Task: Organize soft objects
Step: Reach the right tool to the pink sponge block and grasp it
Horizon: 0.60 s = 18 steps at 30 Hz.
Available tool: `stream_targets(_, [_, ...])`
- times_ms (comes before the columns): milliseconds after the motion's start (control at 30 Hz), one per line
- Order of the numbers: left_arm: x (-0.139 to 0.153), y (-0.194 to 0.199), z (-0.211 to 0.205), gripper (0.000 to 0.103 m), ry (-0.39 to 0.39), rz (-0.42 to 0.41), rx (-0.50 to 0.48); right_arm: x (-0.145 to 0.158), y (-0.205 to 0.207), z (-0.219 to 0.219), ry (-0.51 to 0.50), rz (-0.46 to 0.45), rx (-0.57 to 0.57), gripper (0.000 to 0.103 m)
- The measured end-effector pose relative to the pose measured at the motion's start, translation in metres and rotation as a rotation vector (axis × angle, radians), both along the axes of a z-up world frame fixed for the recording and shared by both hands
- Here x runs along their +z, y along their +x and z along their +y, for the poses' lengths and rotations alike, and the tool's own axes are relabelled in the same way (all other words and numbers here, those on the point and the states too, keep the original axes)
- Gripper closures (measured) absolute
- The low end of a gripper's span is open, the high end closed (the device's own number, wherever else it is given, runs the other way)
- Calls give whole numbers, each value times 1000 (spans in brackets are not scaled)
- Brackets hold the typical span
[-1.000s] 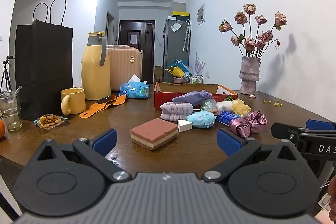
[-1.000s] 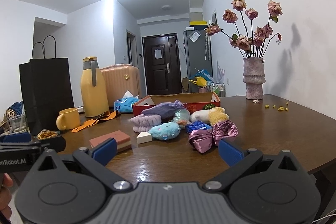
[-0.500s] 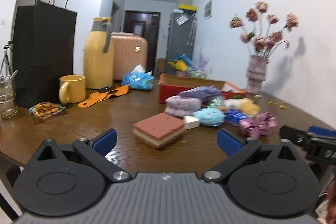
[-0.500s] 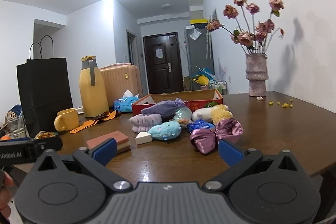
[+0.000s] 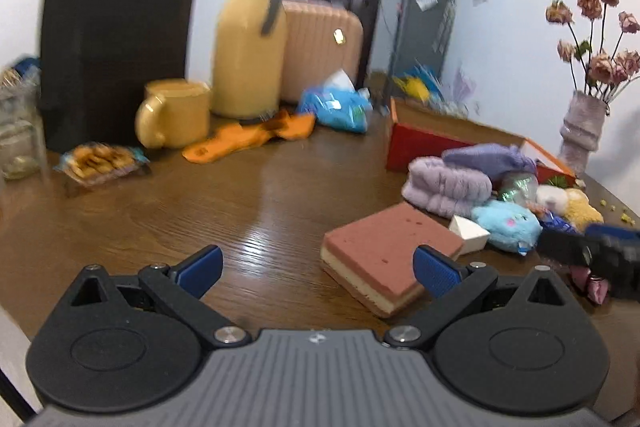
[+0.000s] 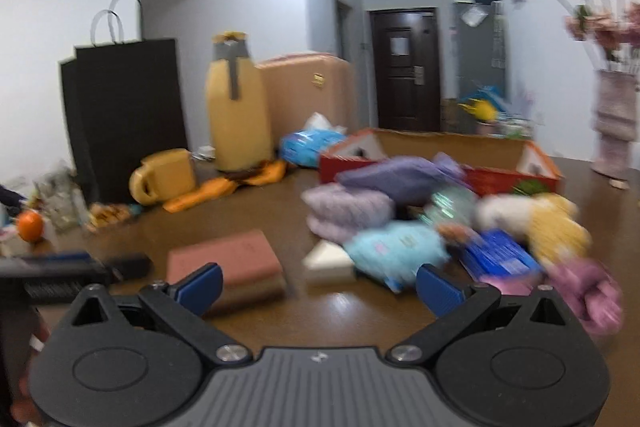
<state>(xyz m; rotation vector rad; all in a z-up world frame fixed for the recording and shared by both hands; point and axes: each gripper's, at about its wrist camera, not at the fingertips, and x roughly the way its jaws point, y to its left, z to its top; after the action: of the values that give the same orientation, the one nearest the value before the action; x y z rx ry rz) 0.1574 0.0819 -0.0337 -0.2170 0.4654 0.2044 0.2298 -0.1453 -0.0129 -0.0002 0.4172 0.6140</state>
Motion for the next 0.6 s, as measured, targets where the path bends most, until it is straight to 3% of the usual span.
stream_targets(67, [1,14,7,0,-76,45,-37,4,27,13,6,53,30,7])
stream_targets(133, [-1,24,11,7,-143,76,-86,3,50,27,4,115,56,25])
stream_targets(200, [-5,32,17,41,-185,97,-87,-3,70,41,11,179,94,37])
stream_targets(300, [-12,43,32,56,-315,122,-129,-15,89,57,27,261,142,53])
stream_targets(367, [-11,49,34,64,-347,129,-148,-23,94,61,41,301,162,62])
stream_targets(400, [-10,51,33,65,-347,133,-148,-26,93,61,53,321,169,71])
stream_targets(500, [-6,52,27,67,-346,153,-179,-29,79,44,70,327,137,73])
stream_targets(600, [-4,48,14,68,-375,173,-274,-30,52,8,101,350,80,75])
